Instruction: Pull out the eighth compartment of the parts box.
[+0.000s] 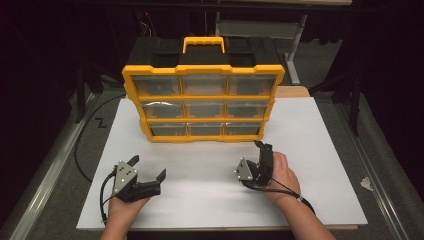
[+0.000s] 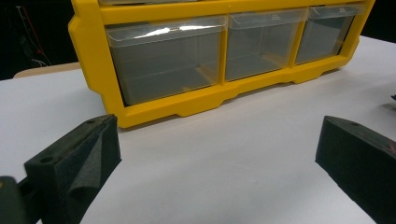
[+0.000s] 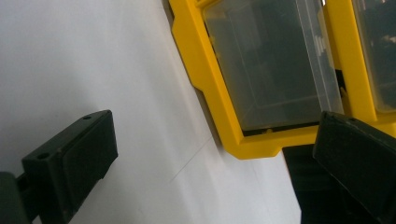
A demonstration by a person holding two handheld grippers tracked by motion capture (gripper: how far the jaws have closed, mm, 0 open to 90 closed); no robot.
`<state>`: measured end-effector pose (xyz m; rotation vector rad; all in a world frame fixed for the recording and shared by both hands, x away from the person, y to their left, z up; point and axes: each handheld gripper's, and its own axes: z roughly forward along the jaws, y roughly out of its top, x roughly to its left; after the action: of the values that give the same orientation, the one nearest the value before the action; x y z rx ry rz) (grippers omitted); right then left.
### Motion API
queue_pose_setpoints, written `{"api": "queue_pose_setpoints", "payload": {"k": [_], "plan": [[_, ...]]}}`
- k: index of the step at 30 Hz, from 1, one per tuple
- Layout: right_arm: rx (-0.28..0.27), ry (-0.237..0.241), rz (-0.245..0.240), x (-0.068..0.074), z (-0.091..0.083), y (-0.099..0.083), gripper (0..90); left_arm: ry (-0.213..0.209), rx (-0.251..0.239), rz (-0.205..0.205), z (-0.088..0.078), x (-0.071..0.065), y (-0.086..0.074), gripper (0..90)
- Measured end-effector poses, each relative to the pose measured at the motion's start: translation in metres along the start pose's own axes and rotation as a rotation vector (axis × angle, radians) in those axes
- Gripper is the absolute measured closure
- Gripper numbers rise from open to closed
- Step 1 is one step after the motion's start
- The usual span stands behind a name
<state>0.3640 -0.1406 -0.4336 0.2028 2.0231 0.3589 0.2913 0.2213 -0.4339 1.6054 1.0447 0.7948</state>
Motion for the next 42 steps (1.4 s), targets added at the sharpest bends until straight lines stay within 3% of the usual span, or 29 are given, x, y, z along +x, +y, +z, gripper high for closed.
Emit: {"api": "queue_pose_setpoints", "payload": {"k": [11, 14, 15, 25, 26, 30, 42], "plan": [[0.016, -0.043, -0.113, 0.003, -0.003, 0.003, 1.1, -0.001, 0.002, 0.007, 0.000, 0.000, 0.000, 1.0], [0.019, -0.048, -0.123, 0.003, -0.003, 0.003, 1.1, -0.001, 0.002, 0.007, 0.000, -0.001, 0.000, 1.0], [0.023, -0.059, -0.148, 0.004, -0.004, 0.004, 1.2, -0.001, 0.002, 0.007, 0.000, -0.001, 0.000, 1.0], [0.019, -0.075, -0.211, 0.009, -0.007, 0.008, 1.3, 0.000, 0.005, 0.009, 0.000, -0.001, 0.000, 1.0], [0.008, -0.080, -0.245, 0.010, -0.008, 0.009, 1.2, 0.000, 0.005, 0.009, 0.000, -0.001, 0.000, 1.0], [0.010, -0.082, -0.276, 0.012, -0.010, 0.011, 1.2, 0.001, 0.003, 0.011, 0.000, -0.001, 0.000, 1.0], [-0.020, -0.094, -0.315, 0.026, -0.012, 0.022, 4.6, -0.004, 0.005, 0.017, 0.000, -0.001, 0.001, 1.0]]}}
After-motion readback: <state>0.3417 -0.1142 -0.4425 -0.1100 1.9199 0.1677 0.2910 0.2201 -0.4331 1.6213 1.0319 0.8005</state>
